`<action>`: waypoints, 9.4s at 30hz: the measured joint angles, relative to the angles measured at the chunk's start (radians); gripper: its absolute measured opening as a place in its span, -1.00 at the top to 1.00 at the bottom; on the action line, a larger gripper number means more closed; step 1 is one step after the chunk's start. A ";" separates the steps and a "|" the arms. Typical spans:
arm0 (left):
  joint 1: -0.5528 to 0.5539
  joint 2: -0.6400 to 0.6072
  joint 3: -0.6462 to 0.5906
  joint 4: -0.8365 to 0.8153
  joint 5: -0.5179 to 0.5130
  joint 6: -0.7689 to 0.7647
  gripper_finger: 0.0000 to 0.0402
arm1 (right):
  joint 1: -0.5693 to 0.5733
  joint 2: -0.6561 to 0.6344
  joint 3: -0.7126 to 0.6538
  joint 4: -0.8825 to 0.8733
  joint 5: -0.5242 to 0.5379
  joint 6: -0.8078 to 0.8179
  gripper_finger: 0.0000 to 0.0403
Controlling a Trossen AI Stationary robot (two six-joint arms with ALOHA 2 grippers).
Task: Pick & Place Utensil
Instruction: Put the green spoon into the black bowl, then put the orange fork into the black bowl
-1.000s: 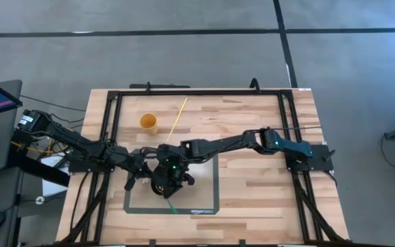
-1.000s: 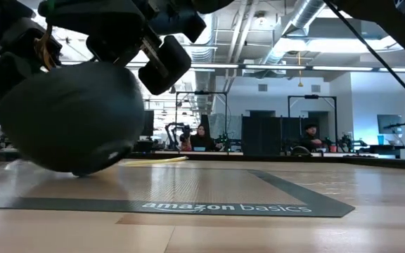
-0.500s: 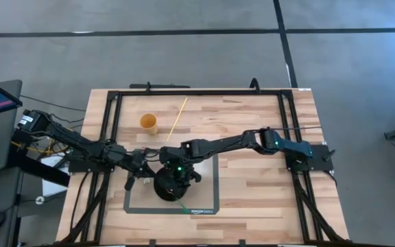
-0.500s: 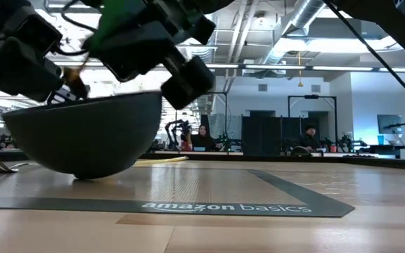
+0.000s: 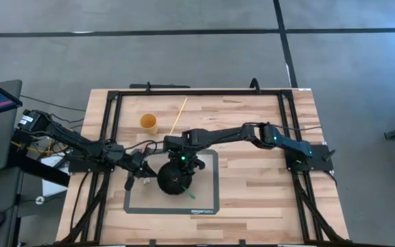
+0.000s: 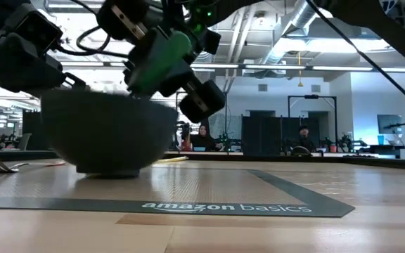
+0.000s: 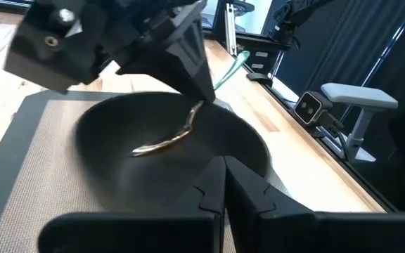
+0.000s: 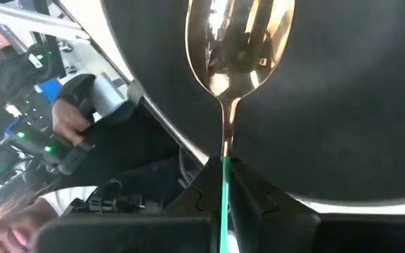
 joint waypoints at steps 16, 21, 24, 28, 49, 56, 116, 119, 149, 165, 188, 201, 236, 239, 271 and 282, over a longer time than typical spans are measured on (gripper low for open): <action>0.000 0.000 0.000 0.000 -0.002 0.000 0.97 | -0.045 0.000 0.000 0.004 0.010 -0.008 0.76; 0.000 0.000 0.000 0.000 0.001 0.000 0.97 | -0.062 0.000 0.000 0.005 0.010 0.007 0.76; 0.000 0.000 0.000 0.000 0.001 0.000 0.97 | -0.075 0.000 0.000 0.022 0.009 -0.003 0.76; 0.000 0.000 0.000 0.000 0.001 0.000 0.97 | -0.092 0.000 0.000 0.071 -0.007 -0.045 0.79; 0.080 0.000 0.285 -0.590 -0.149 -0.123 0.53 | -0.115 -0.403 0.161 -0.287 0.732 -0.852 0.99; 0.097 -0.004 0.426 -1.007 -0.154 -0.368 0.53 | -0.158 -0.495 0.024 -0.265 0.724 -0.981 1.00; 0.152 0.199 0.279 -1.032 -0.280 -1.121 0.97 | 0.033 -0.820 -1.196 1.041 0.514 -0.924 1.00; 0.152 0.165 0.275 -1.029 -0.281 -1.115 0.98 | 0.033 -0.820 -1.196 1.041 0.514 -0.924 1.00; 0.153 0.132 0.275 -0.935 -0.150 -1.249 0.62 | 0.052 -0.820 -1.196 1.041 0.517 -0.917 1.00; 0.153 0.131 0.530 -1.168 0.030 -1.181 0.62 | 0.052 -0.819 -1.196 1.041 0.517 -0.917 1.00; 0.045 0.509 0.660 -1.394 -0.196 -1.177 0.62 | 0.052 -0.819 -1.195 1.044 0.518 -0.899 1.00; 0.077 0.555 0.658 -1.354 -0.229 -1.200 0.62 | 0.052 -0.819 -1.195 1.044 0.518 -0.898 1.00; 0.013 0.191 0.655 -1.290 -0.660 -1.009 0.96 | 0.053 -0.819 -1.195 1.040 0.518 -0.890 1.00; -0.018 0.167 0.656 -1.125 -0.770 -0.853 0.96 | 0.053 -0.819 -1.195 1.043 0.518 -0.890 1.00; -0.166 0.734 0.658 -0.415 -0.761 -0.398 0.93 | 0.086 -0.819 -1.195 1.046 0.518 -0.880 1.00; -0.164 0.754 0.658 -0.397 -0.738 -0.421 0.89 | 0.085 -0.819 -1.195 1.046 0.518 -0.864 1.00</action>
